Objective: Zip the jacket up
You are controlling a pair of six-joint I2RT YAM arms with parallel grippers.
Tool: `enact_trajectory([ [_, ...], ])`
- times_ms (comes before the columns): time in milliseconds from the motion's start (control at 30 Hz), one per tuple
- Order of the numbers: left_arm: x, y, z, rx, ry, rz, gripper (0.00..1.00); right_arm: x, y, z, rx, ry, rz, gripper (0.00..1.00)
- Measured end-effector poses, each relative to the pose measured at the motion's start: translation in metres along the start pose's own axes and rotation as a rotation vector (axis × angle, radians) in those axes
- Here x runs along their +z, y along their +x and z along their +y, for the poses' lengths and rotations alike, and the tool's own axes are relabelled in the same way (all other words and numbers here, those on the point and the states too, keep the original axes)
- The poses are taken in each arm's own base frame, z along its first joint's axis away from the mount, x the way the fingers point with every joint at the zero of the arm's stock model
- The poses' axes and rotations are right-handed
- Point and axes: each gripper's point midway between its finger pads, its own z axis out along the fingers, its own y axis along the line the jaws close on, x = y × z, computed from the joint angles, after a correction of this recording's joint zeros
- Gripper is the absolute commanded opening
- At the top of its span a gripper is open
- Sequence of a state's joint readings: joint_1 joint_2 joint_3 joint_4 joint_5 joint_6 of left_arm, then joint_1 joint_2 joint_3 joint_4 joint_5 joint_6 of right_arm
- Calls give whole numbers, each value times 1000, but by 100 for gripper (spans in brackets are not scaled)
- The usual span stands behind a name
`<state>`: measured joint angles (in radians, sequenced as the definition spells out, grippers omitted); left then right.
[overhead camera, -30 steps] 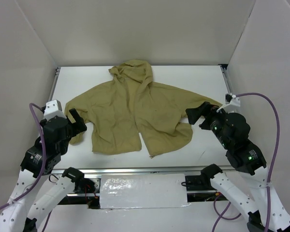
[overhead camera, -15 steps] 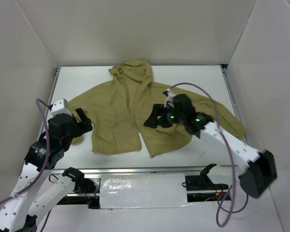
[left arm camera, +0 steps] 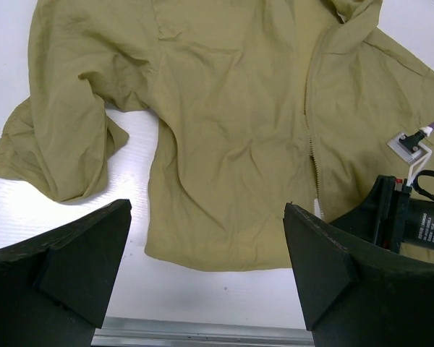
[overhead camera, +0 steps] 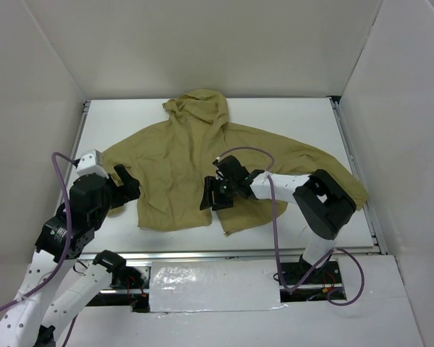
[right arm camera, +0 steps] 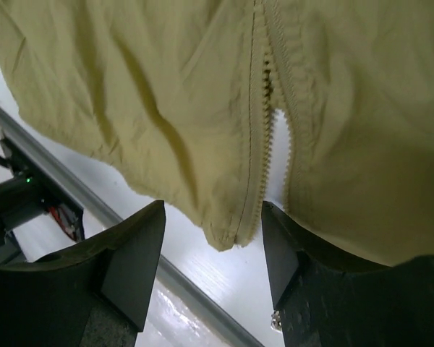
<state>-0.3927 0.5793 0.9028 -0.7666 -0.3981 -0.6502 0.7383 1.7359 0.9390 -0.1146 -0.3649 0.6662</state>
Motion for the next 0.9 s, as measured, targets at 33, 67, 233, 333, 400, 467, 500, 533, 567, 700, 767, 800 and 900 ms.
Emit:
enact_trajectory([
  [33, 1, 0, -1, 2, 3, 3, 99, 2, -2, -1, 1, 9, -7, 61],
  [67, 1, 0, -2, 5, 6, 5, 99, 3, -3, -1, 2, 15, -12, 60],
  [233, 4, 2, -4, 20, 12, 15, 99, 13, -10, -2, -3, 61, -36, 55],
  [333, 4, 1, -4, 20, 16, 14, 99, 16, -10, -3, 5, 73, -42, 49],
  [400, 3, 0, -5, 17, 20, 9, 99, 17, -11, -5, 15, 83, -48, 38],
  [467, 3, 0, -6, 17, 24, 8, 99, 18, -12, -7, 22, 92, -55, 26],
  [500, 3, 0, -6, 17, 26, 8, 99, 19, -12, -9, 29, 98, -53, 18],
  [533, 3, 0, -7, 17, 28, 8, 99, 20, -12, -10, 29, 105, -55, 15],
  [567, 4, 0, -7, 17, 29, 8, 99, 20, -12, -11, 34, 110, -57, 13],
  [700, 4, 1, -8, 18, 35, 14, 99, 20, -13, -11, 38, 111, -62, 11],
  [767, 4, 1, -9, 19, 40, 17, 99, 20, -12, -12, 43, 109, -60, 14],
  [800, 4, 2, -10, 19, 44, 18, 99, 20, -11, -12, 42, 109, -57, 19],
  [900, 5, 4, -12, 22, 56, 26, 99, 16, -6, -11, 42, 97, -52, 25],
])
